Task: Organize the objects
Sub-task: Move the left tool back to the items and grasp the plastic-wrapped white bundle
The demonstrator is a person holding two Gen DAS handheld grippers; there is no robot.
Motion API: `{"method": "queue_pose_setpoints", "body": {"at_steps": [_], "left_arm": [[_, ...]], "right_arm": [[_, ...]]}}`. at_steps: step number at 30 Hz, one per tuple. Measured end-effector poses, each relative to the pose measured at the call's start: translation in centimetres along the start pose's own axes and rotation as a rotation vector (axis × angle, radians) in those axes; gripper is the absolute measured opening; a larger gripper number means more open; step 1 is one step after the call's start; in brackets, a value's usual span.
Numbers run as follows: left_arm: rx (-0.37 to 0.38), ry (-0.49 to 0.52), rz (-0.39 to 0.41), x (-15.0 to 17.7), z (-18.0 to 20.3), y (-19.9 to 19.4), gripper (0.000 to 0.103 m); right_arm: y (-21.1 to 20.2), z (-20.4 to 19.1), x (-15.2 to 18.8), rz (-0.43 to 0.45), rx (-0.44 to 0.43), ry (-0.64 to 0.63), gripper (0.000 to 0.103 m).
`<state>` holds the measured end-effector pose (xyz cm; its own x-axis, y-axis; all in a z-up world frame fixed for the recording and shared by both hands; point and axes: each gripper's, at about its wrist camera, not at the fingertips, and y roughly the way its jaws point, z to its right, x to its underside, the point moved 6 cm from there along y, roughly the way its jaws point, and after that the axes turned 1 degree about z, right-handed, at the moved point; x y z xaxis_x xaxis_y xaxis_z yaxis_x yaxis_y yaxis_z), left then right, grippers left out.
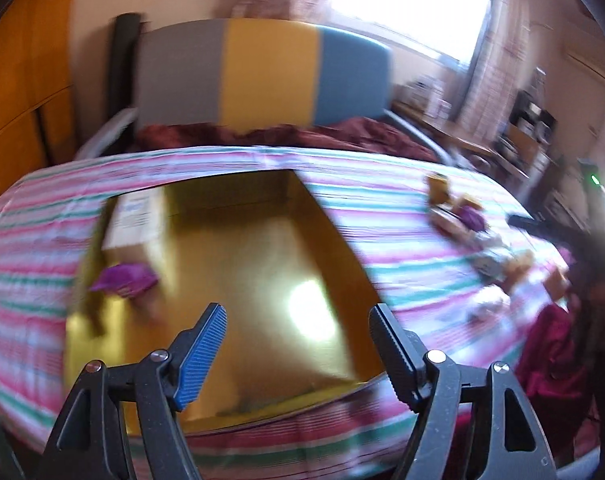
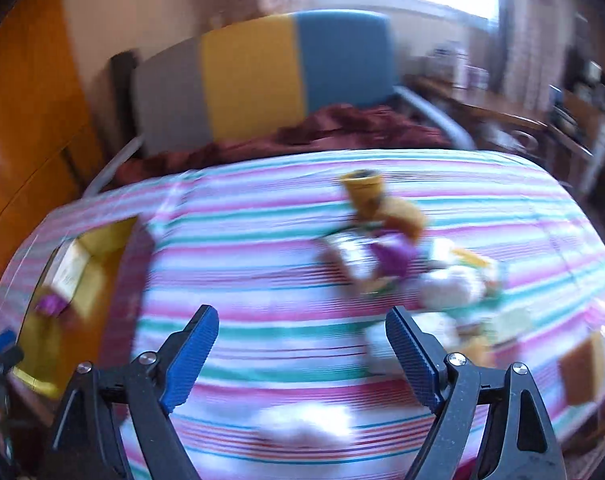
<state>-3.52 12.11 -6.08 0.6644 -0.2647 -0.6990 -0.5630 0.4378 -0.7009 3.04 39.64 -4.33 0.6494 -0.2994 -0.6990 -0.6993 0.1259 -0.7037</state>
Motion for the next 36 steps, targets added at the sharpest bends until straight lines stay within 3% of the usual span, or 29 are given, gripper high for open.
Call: {"method": "queue_pose_setpoints", "body": {"at_steps": [4,8,15,23,32,34,35,36], "left_arm": [[0.06,0.136,-0.009,-0.6,5.5,1.3,0.075],[0.138,0.291,-0.024,-0.6,11.5,3.1,0.078],[0.297,0.324,-0.16,0.9,18.0,8.2,0.081],[0.337,0.345,-0.223,1.2,21.6,11.6,0.084],[0.291,0.398,-0.273,1.8,24.7,15.0,0.083],[0.278,0.406,-0.273,2.0,25.1,15.5,0.079],[0.277,0.407,-0.279,2.1,25.2,15.7,0.067],[0.281,0.401,-0.298,2.3,25.3,16.2,0.045]], "right_arm": [[0.0,5.2,-0.3,0.042,0.057,0.168,0.09],[0.3,7.8,0.0,0.037,0.06,0.317,0.09],[0.1,9.3,0.3,0.041,0.033,0.422,0.092],[0.6,10.1,0.5,0.024,-0.008,0.476,0.092],[0.8,10.7,0.7,0.013,-0.019,0.512,0.092],[1.0,10.9,0.8,0.008,-0.017,0.518,0.092],[1.1,11.0,0.9,0.001,-0.012,0.522,0.092],[1.3,11.1,1.1,-0.009,-0.008,0.526,0.092]]}}
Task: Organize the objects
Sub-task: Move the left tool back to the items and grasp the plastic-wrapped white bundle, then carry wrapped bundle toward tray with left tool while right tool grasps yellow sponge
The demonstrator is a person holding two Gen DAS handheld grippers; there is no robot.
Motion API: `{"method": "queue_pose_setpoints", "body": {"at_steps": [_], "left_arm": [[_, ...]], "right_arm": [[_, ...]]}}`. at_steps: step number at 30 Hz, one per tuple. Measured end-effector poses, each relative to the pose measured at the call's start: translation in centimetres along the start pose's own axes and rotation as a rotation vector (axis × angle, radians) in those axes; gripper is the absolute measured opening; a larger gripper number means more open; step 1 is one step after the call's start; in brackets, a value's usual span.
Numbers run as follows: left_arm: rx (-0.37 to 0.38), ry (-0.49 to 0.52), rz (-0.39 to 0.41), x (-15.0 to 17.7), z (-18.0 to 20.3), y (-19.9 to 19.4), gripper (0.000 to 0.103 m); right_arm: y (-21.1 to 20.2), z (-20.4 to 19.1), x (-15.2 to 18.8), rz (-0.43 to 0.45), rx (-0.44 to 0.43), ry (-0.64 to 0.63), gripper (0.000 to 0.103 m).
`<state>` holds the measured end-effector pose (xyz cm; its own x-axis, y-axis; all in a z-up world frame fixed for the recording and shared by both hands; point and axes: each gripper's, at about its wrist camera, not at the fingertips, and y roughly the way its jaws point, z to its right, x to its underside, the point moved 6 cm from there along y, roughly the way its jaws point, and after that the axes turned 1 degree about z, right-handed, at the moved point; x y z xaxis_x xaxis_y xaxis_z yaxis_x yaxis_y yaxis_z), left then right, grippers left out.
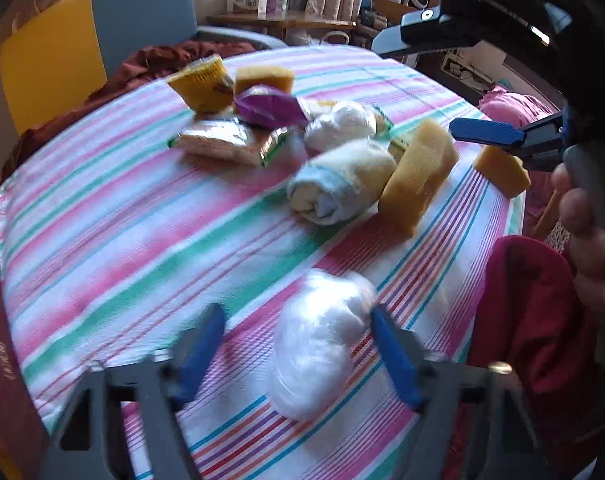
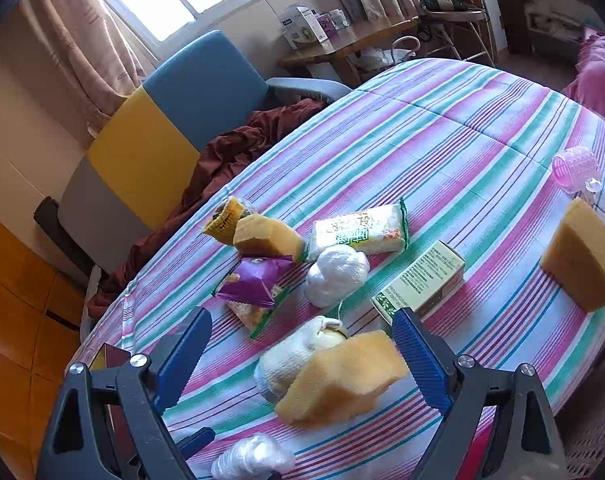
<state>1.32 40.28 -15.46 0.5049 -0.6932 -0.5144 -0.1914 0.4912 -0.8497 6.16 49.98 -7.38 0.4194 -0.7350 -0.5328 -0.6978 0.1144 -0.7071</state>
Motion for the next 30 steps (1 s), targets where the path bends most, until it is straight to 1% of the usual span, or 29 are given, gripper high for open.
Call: {"method": "queue_pose_setpoints", "body": {"at_steps": [1,2,3,8,12,15,17,19,20,21,23,24,26,30], "left_arm": [[-0.006,-0.012,-0.001,0.1,-0.3,0.2,0.04],[-0.009,-0.015,0.02,0.2,-0.6,-0.1,0.037],[0.007,-0.02,0.02,0.4,-0.8,-0.2,0.035],[0.011,-0.073,0.055,1.6,-2.8,-1.4,0.033],[-0.018,-0.101,0.07,2.8,-3.8,-2.5,0.033],[-0.026,-0.119,0.071,3.4,-4.2,-3.1,0.033],[-0.034,-0.12,0.072,4.0,-4.5,-3.5,0.033],[-0.04,-0.123,0.074,4.4,-4.6,-3.6,0.033],[-0.042,-0.126,0.075,4.5,-4.7,-3.8,0.033],[-0.04,-0.132,0.075,4.6,-4.8,-3.8,0.033],[-0.04,-0.138,0.079,4.8,-4.7,-4.2,0.033],[-0.039,-0.14,0.084,4.8,-4.8,-4.3,0.033],[-0.04,-0.142,0.092,4.9,-4.8,-4.7,0.033],[-0.041,-0.145,0.121,5.0,-4.8,-6.1,0.033]], "right_arm": [[0.2,0.2,0.1,-0.013,0.006,0.004,0.092],[0.6,0.3,0.2,-0.03,0.014,0.006,0.092],[0.9,0.5,0.4,-0.044,0.024,0.008,0.092],[1.7,1.3,0.9,-0.084,0.072,0.02,0.092],[2.6,2.2,1.6,-0.144,0.093,0.054,0.092],[3.3,3.0,2.4,-0.203,0.067,0.113,0.092],[3.5,3.2,2.7,-0.226,0.027,0.149,0.092],[3.7,3.3,2.9,-0.243,0.013,0.163,0.091],[3.8,3.3,3.1,-0.254,0.005,0.162,0.087],[3.9,3.1,3.2,-0.262,0.007,0.15,0.075],[3.9,2.7,3.4,-0.268,0.024,0.115,0.061],[3.9,2.6,3.4,-0.264,0.023,0.103,0.058],[3.6,2.1,3.3,-0.247,0.034,0.07,0.055],[3.3,1.8,3.1,-0.226,0.046,0.036,0.053]]}}
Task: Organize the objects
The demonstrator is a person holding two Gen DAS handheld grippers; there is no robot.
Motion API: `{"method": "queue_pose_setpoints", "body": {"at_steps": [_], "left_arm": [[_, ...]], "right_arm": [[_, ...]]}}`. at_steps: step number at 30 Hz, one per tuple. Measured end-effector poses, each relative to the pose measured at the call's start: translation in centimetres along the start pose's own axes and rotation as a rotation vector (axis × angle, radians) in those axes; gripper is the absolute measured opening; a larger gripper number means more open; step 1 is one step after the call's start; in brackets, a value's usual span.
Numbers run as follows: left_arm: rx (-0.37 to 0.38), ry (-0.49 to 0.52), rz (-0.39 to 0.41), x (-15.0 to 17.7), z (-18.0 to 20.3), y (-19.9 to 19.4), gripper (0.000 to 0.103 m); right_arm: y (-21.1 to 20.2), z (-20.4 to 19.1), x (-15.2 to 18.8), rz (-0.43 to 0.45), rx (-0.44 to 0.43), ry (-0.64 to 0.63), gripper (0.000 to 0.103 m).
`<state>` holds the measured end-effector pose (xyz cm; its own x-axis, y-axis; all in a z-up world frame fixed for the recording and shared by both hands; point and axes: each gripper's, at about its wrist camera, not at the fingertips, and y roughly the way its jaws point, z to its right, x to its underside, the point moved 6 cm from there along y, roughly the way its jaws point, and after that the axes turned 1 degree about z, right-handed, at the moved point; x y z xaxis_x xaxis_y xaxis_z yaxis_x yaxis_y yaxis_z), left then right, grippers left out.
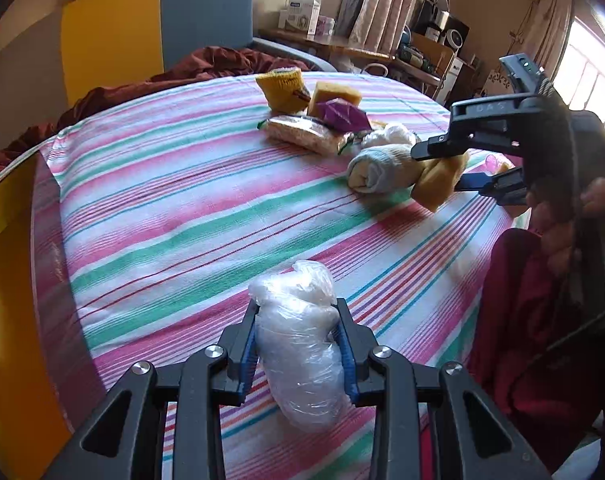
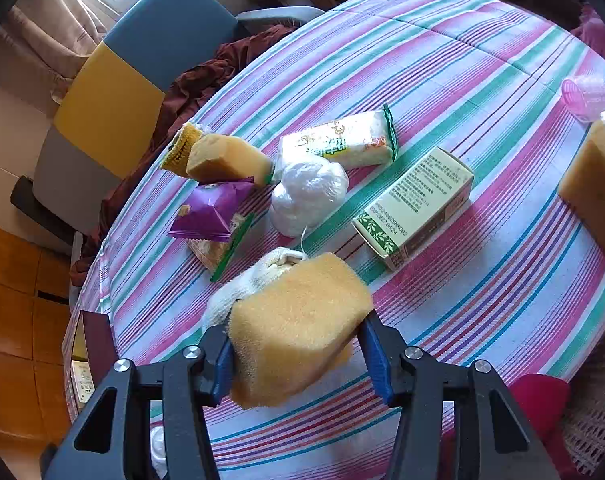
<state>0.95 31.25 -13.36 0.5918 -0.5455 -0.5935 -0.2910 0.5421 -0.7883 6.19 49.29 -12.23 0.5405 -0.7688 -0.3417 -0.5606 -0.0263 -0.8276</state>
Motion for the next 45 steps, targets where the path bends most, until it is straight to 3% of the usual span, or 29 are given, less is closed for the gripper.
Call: {"method": "queue_pose_setpoints", "body": {"at_steps": [8,11,18,23,33,38,45], "left_arm": [[-0.016,-0.03,0.081,-0.9,-0.8,-3.7,0.033],[-0.032,-0.056,0.106,-1.0,-1.8,-5.0,0.033],[-0.097,-0.125,0.157,-0.5,-5.6,-8.0,0.033],[-0.185,-0.198,0.19,0.6,-10.0,-10.8,0.033],[-0.464,-0.413,0.159,6.4,-23.5,-15.3,0.033],[-0.514,-0.461,0.13,8.0,-26.9,-15.3,0.033],[-0.554,-0.451,0.085,8.4,-29.5,-13.9,0.036]], "right_arm": [[-2.1,-2.9,-0.7,0.137,0.045,-0.183,0.051],[-2.7,-4.3,-0.7,0.174,0.014,-0.236,0.051],[-2.8,-7.8,0.8,0.189,-0.044,-0.384,0.051],[-2.6,-8.7,1.7,0.176,-0.048,-0.444,0.051],[-2.2,-9.4,2.4,0.163,-0.037,-0.49,0.05],[-2.0,-9.7,2.8,0.153,-0.03,-0.515,0.05],[-1.3,-10.2,3.5,0.135,-0.009,-0.551,0.05]]}}
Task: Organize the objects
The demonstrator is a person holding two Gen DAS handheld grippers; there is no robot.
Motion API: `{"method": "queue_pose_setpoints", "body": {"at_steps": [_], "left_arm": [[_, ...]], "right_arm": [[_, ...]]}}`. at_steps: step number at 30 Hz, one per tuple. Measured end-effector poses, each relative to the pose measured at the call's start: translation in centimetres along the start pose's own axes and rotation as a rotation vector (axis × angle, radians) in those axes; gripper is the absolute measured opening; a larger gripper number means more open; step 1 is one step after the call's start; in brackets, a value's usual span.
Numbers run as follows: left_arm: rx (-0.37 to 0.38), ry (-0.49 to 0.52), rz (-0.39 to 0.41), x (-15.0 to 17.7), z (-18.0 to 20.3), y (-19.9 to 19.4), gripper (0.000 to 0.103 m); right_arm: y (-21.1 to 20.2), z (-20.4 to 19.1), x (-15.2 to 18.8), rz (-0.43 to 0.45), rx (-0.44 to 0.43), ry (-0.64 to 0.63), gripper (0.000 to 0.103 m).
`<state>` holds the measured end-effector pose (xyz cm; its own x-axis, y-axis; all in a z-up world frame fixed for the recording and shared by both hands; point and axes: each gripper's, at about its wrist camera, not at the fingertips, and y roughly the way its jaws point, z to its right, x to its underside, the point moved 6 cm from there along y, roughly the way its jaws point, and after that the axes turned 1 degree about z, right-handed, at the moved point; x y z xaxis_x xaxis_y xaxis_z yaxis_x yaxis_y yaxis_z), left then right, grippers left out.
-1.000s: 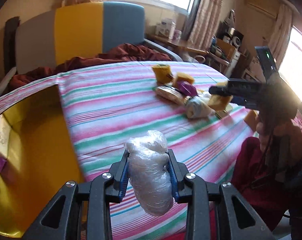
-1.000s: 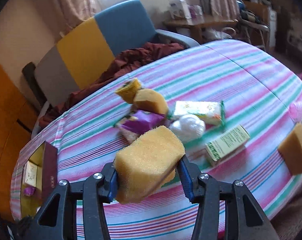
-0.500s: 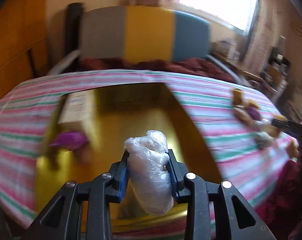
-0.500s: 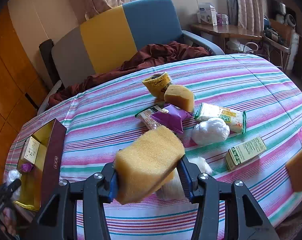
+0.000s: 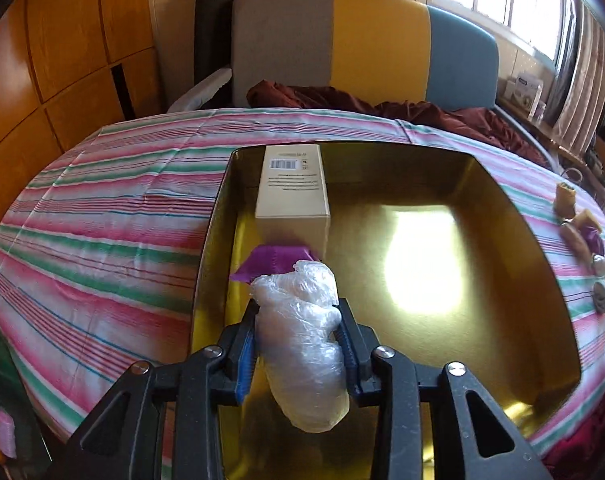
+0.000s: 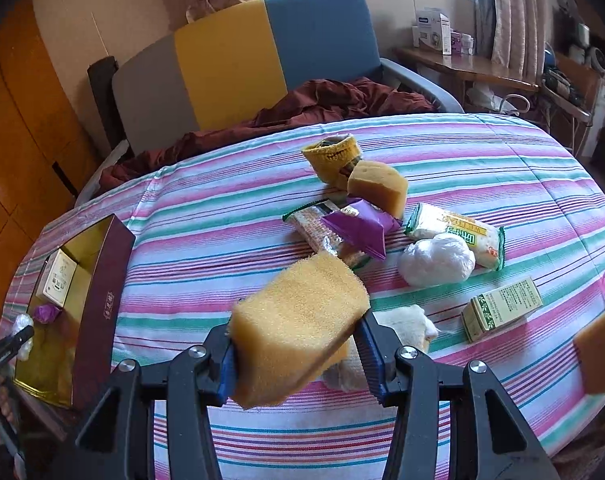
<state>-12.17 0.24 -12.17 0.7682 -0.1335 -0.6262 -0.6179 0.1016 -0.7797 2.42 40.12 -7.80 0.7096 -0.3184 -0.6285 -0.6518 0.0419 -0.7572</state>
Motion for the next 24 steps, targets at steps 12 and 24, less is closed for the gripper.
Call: {"method": "queue_pose_setpoints", "body": {"at_steps": [12,24], "left_arm": [[-0.019,-0.075,0.018,0.4,-2.3,-0.7,0.04],[0.004,-0.128,0.069,1.5,-2.9,-4.2,0.04]], "right_arm": [[0.6,-0.6,0.3,-0.02,0.012,-0.033,0.05],[0.3,-5.5,0.6,-0.032,-0.039,-0.132,0.05]]}}
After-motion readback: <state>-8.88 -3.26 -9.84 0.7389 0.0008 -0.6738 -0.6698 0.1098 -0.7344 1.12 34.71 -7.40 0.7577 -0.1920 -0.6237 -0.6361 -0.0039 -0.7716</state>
